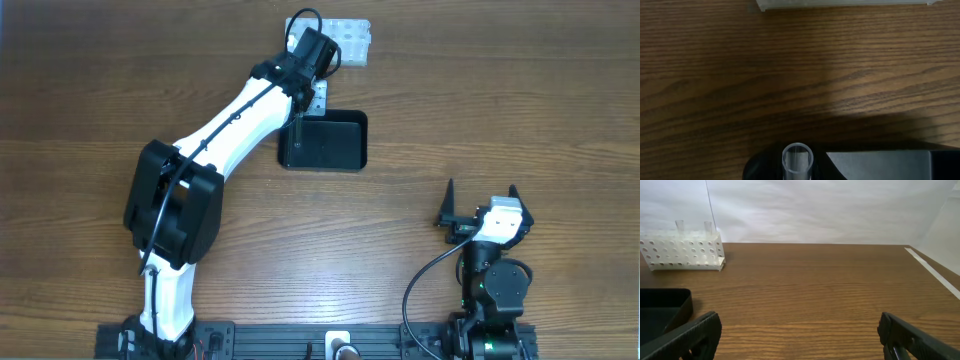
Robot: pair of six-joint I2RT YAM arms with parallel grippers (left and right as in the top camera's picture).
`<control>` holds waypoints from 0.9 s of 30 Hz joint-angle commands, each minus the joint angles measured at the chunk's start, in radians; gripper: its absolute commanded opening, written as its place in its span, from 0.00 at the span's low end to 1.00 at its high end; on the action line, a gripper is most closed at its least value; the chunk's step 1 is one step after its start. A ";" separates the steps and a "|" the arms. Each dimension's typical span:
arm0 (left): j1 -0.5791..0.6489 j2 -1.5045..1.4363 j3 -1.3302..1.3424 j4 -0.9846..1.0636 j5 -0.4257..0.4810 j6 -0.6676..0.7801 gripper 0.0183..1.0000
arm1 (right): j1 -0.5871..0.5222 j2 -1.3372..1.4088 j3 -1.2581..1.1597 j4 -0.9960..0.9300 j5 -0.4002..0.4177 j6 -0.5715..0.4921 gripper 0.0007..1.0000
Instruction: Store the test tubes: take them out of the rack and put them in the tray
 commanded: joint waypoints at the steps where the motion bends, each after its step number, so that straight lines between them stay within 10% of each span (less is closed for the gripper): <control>1: -0.005 0.021 -0.008 -0.001 0.019 -0.015 0.02 | -0.006 -0.006 -0.007 -0.002 -0.004 0.002 0.99; 27: -0.014 0.073 -0.008 -0.019 0.063 -0.045 0.03 | -0.006 -0.006 -0.007 -0.002 -0.004 0.002 0.99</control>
